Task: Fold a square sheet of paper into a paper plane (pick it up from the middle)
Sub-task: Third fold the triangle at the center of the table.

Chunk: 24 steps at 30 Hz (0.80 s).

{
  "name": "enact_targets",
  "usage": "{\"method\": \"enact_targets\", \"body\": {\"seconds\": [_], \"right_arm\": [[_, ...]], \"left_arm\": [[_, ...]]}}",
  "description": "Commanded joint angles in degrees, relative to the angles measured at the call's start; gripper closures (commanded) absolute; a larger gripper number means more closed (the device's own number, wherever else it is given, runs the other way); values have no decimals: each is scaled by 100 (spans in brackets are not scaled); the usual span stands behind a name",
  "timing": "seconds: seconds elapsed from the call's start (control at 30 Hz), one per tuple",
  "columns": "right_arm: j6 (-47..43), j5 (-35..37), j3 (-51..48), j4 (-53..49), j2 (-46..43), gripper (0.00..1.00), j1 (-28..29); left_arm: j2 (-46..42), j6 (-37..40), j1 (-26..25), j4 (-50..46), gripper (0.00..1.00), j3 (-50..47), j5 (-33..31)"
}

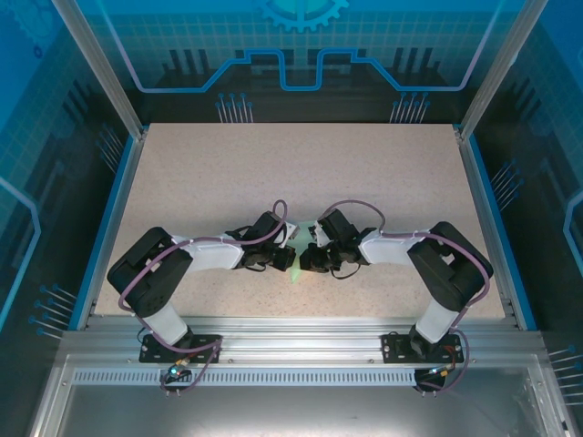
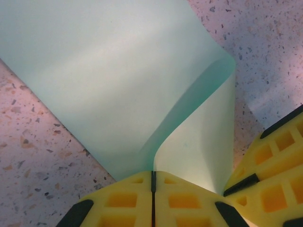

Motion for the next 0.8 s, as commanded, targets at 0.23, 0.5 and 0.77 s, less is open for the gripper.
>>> {"method": "enact_targets", "body": {"seconds": [0.23,0.5,0.77], "right_arm": [[329,-15,-24,372,-97,87,270],[383,120,-158,288,243,88,269],[373,64,-299,337,-9,87,282]], "left_arm": [[-41,-35,52,-95,92,-92,137],[12,-17,47,-94,91,-49,170],[3,-5,51,-104,92,-67,165]]}}
